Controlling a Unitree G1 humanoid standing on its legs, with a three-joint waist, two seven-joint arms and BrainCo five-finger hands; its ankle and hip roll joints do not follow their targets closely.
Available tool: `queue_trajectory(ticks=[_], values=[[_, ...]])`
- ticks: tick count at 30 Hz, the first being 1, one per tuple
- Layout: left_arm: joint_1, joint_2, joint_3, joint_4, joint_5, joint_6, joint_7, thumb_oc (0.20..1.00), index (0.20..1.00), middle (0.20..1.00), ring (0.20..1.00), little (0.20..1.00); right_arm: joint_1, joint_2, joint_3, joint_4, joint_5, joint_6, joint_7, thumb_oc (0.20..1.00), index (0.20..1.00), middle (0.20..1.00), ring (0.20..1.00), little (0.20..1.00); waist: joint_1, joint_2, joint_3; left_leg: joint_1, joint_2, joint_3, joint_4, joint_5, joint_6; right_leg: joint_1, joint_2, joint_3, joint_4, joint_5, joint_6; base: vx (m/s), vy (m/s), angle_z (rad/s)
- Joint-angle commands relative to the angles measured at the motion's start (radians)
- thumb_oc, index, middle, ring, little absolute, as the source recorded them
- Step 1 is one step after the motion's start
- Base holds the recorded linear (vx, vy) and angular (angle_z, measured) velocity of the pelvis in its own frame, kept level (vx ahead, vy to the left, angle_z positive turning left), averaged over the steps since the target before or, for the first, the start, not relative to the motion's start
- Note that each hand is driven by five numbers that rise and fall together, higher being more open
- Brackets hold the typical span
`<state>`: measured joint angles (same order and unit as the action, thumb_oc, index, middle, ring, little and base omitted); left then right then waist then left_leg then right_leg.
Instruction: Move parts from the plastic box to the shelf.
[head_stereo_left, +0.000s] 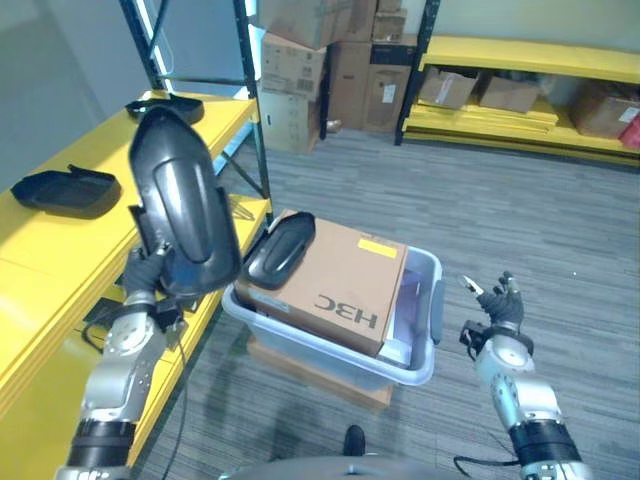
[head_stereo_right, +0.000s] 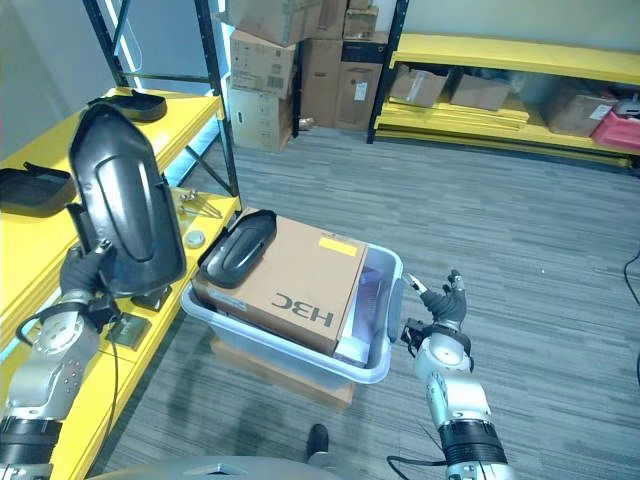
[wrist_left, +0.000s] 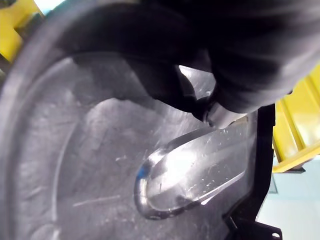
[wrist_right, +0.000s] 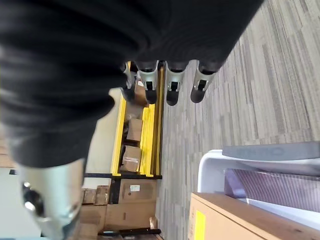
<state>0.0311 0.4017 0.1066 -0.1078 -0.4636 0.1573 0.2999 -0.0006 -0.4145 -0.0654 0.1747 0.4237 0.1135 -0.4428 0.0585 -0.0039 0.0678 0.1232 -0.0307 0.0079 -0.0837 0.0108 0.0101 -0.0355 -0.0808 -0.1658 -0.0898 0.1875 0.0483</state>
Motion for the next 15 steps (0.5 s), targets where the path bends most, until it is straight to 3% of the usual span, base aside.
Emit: queue_trajectory(ticks=[1,5,6,9,12,15], values=[[-0.059,0.049,0.030,-0.082,0.040,-0.161,0.031,0.200,0.200,0.200,0.200,0.200,-0.060,-0.004,-0.003,-0.030,-0.083,-0.029,0.072,1.000,1.000,1.000,1.000,1.000,0.037,0.022,-0.042,-0.066,-0.030,-0.040,-0.004,0.021,0.024,0.097,-0.029,-0.056,0.002,-0.101,0.078,-0.04,0.030,0.13],[-0.019,0.055,0.080,-0.129,0.030,-0.171,0.036,0.200,0.200,0.200,0.200,0.200,-0.022,0.011,0.039,-0.064,-0.161,0.031,0.147,1.000,1.000,1.000,1.000,1.000,0.043,0.021,-0.038,-0.086,-0.047,-0.090,-0.004,0.026,0.034,0.098,-0.032,-0.031,0.002,-0.102,0.081,-0.05,0.024,0.16],[-0.011,0.058,0.083,-0.144,0.021,-0.183,0.017,0.200,0.200,0.200,0.200,0.200,0.024,0.012,0.069,-0.085,-0.187,0.070,0.179,1.000,1.000,1.000,1.000,1.000,0.022,0.021,-0.036,-0.107,-0.061,-0.152,-0.004,0.043,0.042,0.081,-0.002,0.040,0.022,-0.106,0.066,-0.09,0.021,0.36],[-0.002,0.063,0.077,-0.167,0.009,-0.210,-0.032,0.200,0.200,0.200,0.200,0.200,0.118,0.002,0.088,-0.096,-0.180,0.121,0.238,1.000,1.000,1.000,1.000,1.000,-0.011,0.016,-0.037,-0.131,-0.082,-0.249,-0.004,0.068,0.046,0.052,0.052,0.136,0.070,-0.131,0.044,-0.08,0.004,1.35],[0.024,0.067,0.080,-0.205,-0.016,-0.240,-0.015,0.200,0.200,0.200,0.200,0.200,0.157,-0.013,0.167,-0.039,-0.264,0.110,0.346,1.000,1.000,1.000,1.000,1.000,0.000,0.007,-0.022,-0.141,-0.084,-0.295,-0.004,0.082,0.035,0.051,0.070,0.129,0.083,-0.153,0.028,-0.10,-0.037,2.12],[0.031,0.060,0.067,-0.215,-0.025,-0.277,0.003,0.200,0.200,0.200,0.200,0.200,0.127,-0.019,0.267,0.061,-0.381,0.076,0.421,1.000,1.000,1.000,1.000,1.000,0.025,0.001,-0.004,-0.163,-0.085,-0.331,-0.004,0.104,0.024,0.047,0.082,0.113,0.083,-0.158,0.013,-0.14,-0.044,0.62]])
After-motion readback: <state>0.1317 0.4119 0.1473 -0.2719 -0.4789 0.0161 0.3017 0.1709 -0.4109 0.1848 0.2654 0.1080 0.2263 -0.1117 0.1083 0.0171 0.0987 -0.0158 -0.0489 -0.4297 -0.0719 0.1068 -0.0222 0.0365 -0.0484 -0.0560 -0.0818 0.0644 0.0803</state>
